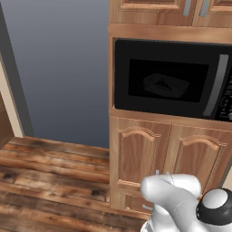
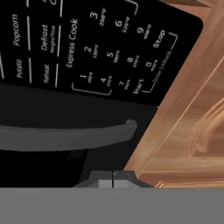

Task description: Place the tupperware containing the fish and garlic meal in the microwave. Close the microwave door and press the start button to reheat the meal.

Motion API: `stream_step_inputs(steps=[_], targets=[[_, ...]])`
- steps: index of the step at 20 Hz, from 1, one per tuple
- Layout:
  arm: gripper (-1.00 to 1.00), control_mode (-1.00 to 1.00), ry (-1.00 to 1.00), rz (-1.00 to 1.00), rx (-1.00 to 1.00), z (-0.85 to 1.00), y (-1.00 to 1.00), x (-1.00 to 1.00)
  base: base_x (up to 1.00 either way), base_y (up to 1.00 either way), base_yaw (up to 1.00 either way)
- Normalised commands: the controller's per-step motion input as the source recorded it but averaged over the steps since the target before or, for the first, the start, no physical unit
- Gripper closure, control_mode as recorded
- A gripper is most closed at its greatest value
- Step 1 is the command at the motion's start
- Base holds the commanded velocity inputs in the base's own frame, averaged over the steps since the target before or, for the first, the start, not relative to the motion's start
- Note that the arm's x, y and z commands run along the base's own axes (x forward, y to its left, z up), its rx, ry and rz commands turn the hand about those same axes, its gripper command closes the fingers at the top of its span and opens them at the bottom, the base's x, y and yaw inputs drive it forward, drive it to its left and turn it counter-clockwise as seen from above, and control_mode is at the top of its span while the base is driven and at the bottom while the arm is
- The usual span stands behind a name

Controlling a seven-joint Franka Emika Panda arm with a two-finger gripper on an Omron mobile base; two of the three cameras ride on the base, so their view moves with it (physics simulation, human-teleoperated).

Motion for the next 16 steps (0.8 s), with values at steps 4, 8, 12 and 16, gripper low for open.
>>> stream_step_inputs(steps=[4, 8, 12, 16], targets=[[1.0, -1.0, 0.01, 0.0, 0.03, -0.2, -0.16, 0.17, 0.0, 0.0, 0.0], [1.0, -1.0, 0.0, 0.0, 0.03, -0.16, -0.07, 0.24, 0.0, 0.0, 0.0], [1.0, -1.0, 0.01, -0.01, 0.03, -0.1, -0.04, 0.24, 0.0, 0.0, 0.0], [1.0, -1.0, 0.0, -0.01, 0.03, -0.11, -0.07, 0.22, 0.0, 0.0, 0.0]])
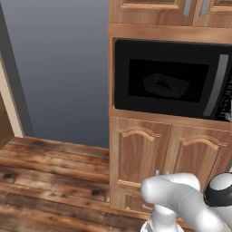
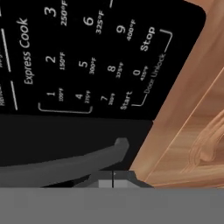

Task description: Place the tupperware containing the fish and garlic meal in the microwave. Close the microwave door and press the start button to reheat the meal.

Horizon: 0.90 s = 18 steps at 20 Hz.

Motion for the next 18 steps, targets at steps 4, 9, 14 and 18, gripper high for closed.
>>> stream_step_inputs(steps=[4, 9, 14, 18], targets=[[1.0, -1.0, 0.0, 0.0, 0.03, -0.18, -0.14, 0.22, 0.0, 0.0, 0.0], [1.0, -1.0, 0.0, 0.0, 0.02, -0.16, -0.15, 0.23, 0.0, 0.0, 0.0], [1.0, -1.0, 0.0, 0.0, 0.03, -0.08, -0.21, 0.27, 0.0, 0.0, 0.0], [1.0, -1.0, 0.0, -0.01, 0.02, -0.03, -0.24, 0.28, 0.0, 0.0, 0.0]])
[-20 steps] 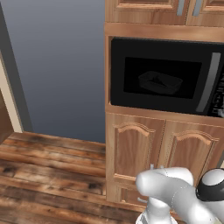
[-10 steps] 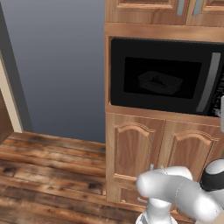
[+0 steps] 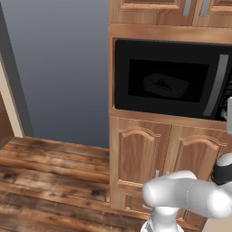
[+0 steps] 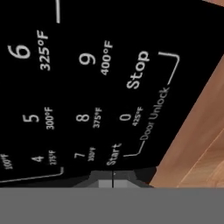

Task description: Place the tupperware containing the fish and garlic meal in the microwave. Close the microwave door and press the start button to reheat the meal.

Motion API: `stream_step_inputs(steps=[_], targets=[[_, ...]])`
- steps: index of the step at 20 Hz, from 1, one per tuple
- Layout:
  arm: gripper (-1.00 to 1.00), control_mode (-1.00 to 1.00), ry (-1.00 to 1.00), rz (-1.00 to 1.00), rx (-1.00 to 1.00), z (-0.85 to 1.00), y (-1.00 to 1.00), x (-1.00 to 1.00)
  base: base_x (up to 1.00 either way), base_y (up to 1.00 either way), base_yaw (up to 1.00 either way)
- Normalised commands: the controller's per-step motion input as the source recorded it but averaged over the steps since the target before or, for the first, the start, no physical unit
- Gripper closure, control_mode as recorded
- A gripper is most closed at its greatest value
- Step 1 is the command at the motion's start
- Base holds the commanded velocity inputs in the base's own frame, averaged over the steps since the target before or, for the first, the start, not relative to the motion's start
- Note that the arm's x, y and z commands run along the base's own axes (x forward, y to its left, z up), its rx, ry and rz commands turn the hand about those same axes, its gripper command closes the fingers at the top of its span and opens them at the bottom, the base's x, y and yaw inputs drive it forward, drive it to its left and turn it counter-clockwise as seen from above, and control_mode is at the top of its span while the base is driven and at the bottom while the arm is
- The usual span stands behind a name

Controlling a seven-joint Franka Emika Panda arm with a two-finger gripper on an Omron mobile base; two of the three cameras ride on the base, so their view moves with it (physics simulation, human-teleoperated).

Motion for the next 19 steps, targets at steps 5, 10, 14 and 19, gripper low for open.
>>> stream_step_inputs(steps=[5, 10, 14, 19], targets=[[1.0, -1.0, 0.0, -0.01, 0.01, -0.12, -0.19, 0.26, 0.0, 0.0, 0.0], [1.0, -1.0, 0.0, -0.04, 0.0, -0.29, -0.13, 0.2, 0.0, 0.0, 0.0], [1.0, -1.0, 0.0, -0.1, 0.0, -0.42, -0.04, 0.22, 0.0, 0.0, 0.0], [1.0, -1.0, -0.11, -0.37, -0.09, -0.6, 0.0, 0.04, 0.0, 0.0, 0.0]])
